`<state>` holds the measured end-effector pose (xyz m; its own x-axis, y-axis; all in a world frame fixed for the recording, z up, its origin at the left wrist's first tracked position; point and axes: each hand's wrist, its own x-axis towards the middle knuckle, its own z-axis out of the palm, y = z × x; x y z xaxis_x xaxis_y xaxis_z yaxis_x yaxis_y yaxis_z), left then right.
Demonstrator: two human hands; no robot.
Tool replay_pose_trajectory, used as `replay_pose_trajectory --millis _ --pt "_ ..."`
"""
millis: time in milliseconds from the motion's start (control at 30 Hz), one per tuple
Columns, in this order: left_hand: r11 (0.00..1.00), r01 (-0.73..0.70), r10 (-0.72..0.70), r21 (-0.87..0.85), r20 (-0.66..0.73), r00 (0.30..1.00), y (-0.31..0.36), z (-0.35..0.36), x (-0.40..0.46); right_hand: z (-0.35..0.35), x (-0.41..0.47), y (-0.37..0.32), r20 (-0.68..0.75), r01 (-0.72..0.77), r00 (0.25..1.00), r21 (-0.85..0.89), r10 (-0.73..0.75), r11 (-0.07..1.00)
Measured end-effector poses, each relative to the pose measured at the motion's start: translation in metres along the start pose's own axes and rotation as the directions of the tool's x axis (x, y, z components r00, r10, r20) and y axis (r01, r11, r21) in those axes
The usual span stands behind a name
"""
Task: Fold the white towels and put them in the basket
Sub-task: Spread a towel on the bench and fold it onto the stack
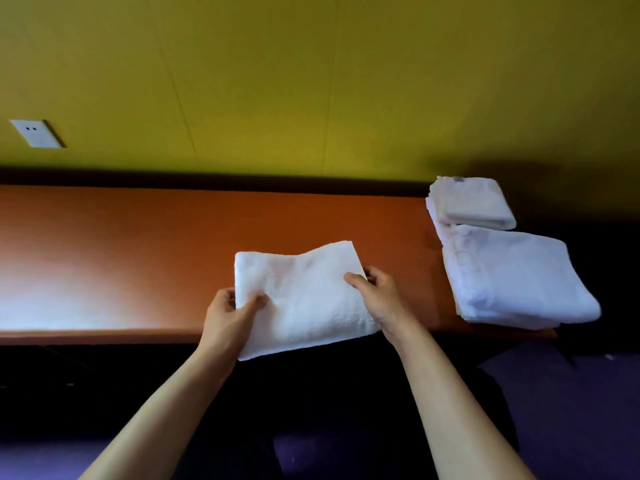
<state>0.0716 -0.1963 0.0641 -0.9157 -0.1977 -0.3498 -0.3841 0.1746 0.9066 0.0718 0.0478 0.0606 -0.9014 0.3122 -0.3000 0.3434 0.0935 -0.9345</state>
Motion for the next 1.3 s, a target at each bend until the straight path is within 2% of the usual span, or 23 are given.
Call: replay_pose_trajectory --millis 200,367,533,667,833,1000,1200,1300 --pt "0.989 -0.134 0.134 0.056 0.002 0.991 0.015 0.061 0.027 -0.032 0.063 -0.028 0.067 0.132 0.99 -0.108 -0.125 0.985" --pt "0.993 -0.116 0.116 0.025 -0.014 0.993 0.037 0.116 0.064 -0.07 0.121 -0.044 0.09 0.192 0.98 -0.193 -0.177 0.962" --pt "0.998 -0.034 0.019 0.048 0.285 0.958 0.082 0.155 0.058 -0.128 0.144 -0.065 0.014 0.162 0.987 -0.194 -0.162 0.967" --pt "0.987 -0.101 0.048 0.122 0.376 0.925 0.131 0.195 0.05 -0.192 0.153 -0.088 -0.006 0.113 0.993 -0.13 -0.115 0.985" --pt "0.966 -0.184 0.105 0.182 0.375 0.921 0.189 0.283 0.054 -0.28 0.177 -0.102 -0.141 0.073 0.986 -0.086 -0.085 0.994" --pt "0.957 -0.169 0.077 0.234 0.357 0.931 0.216 0.375 0.069 -0.345 0.215 -0.091 -0.229 -0.004 0.973 -0.034 -0.004 0.999" --pt "0.96 -0.151 0.075 0.237 0.304 0.95 0.227 0.442 0.103 -0.385 0.252 -0.068 -0.28 -0.035 0.96 -0.041 0.022 0.999" --pt "0.952 -0.126 0.045 0.279 0.279 0.959 0.222 0.463 0.12 -0.389 0.269 -0.052 -0.302 -0.125 0.949 -0.101 0.089 0.987"
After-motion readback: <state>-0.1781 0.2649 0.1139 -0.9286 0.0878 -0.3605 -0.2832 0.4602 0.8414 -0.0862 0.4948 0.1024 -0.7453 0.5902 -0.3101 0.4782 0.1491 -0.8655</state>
